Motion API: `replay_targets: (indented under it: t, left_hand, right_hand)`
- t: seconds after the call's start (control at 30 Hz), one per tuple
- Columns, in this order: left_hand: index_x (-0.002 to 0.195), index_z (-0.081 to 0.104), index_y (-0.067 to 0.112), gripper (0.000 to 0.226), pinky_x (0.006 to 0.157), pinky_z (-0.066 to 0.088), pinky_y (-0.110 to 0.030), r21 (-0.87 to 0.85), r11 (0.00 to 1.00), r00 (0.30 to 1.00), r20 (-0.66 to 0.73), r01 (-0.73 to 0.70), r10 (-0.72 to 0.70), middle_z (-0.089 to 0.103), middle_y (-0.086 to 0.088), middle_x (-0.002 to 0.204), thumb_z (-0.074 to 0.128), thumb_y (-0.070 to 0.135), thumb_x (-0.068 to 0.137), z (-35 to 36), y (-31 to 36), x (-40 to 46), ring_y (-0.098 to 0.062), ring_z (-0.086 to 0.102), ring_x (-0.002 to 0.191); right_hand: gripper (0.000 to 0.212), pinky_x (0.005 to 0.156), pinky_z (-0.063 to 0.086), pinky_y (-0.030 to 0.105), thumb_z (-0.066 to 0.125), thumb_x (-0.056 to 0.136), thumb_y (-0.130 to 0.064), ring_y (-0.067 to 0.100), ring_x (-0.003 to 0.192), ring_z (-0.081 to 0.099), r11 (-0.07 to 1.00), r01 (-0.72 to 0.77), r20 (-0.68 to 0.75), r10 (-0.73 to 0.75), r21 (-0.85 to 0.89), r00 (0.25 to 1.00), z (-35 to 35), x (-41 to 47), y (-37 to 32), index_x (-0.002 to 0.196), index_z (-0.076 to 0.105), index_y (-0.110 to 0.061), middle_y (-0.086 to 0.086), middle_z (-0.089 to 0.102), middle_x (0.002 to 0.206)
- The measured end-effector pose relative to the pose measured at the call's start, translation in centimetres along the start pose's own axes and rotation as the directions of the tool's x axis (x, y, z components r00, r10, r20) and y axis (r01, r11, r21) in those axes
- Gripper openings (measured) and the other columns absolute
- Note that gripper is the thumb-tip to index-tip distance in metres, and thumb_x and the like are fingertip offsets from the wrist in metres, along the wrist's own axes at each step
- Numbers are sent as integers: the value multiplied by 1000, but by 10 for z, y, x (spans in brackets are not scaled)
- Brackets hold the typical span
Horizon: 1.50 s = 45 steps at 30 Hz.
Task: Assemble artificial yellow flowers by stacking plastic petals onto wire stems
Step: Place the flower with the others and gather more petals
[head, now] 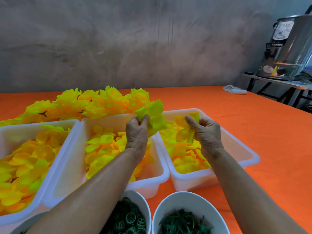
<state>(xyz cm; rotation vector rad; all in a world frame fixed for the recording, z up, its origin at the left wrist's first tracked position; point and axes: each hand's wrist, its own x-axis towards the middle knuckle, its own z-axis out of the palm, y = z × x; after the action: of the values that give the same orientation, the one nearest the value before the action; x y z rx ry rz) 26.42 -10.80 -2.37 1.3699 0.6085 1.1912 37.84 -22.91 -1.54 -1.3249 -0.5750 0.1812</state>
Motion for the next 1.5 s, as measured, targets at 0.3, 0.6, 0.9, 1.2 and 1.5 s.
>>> replay_targets:
  t: [0.3, 0.6, 0.9, 1.2, 1.5]
  left_hand:
    - [100, 64, 13, 16, 57, 52, -21, 17, 998, 987, 152, 55, -57, 65, -9, 91, 50, 7, 96, 3, 1, -7, -18, 61, 79]
    - [84, 66, 19, 13, 67, 53, -34, 33, 999, 978, 210, 6, -13, 67, -8, 82, 62, 7, 89, 2, 1, -9, -18, 61, 71]
    - [76, 67, 18, 10, 61, 45, -31, 36, 999, 951, 310, -2, -10, 64, -9, 73, 71, 11, 82, 0, -1, -13, -19, 55, 66]
    - [75, 62, -7, 29, 62, 43, -35, 117, 984, 941, 324, -137, 93, 59, -16, 66, 64, 19, 89, 1, 5, -16, -13, 51, 64]
    - [82, 64, -8, 27, 69, 47, -27, 161, 983, 973, 224, -84, 47, 65, -18, 76, 60, 17, 92, 1, 29, -8, -20, 57, 66]
  right_hand:
    - [30, 64, 44, 48, 70, 83, -17, 23, 66, 41, 988, -40, -365, -18, -152, 931, -11, 17, 16, 80, 60, 11, 10, 48, 70]
    - [54, 98, 32, 41, 66, 80, -17, 37, 126, 34, 695, -222, -451, -164, -684, 877, -13, 9, 13, 130, 47, -4, 16, 46, 136]
    - [23, 69, 47, 9, 72, 79, -8, -2, 72, 63, 958, 180, 341, -97, -222, 935, 8, -9, -2, 101, 70, -2, 0, 71, 86]
    - [28, 46, 36, 10, 69, 79, 2, -5, 40, 44, 975, 96, 214, -53, -199, 975, 1, 1, 9, 62, 65, -19, -15, 57, 43]
    - [17, 70, 49, 42, 78, 71, -17, 24, 67, 59, 821, 29, 81, 21, -571, 997, -4, 6, 20, 73, 71, -1, 26, 68, 80]
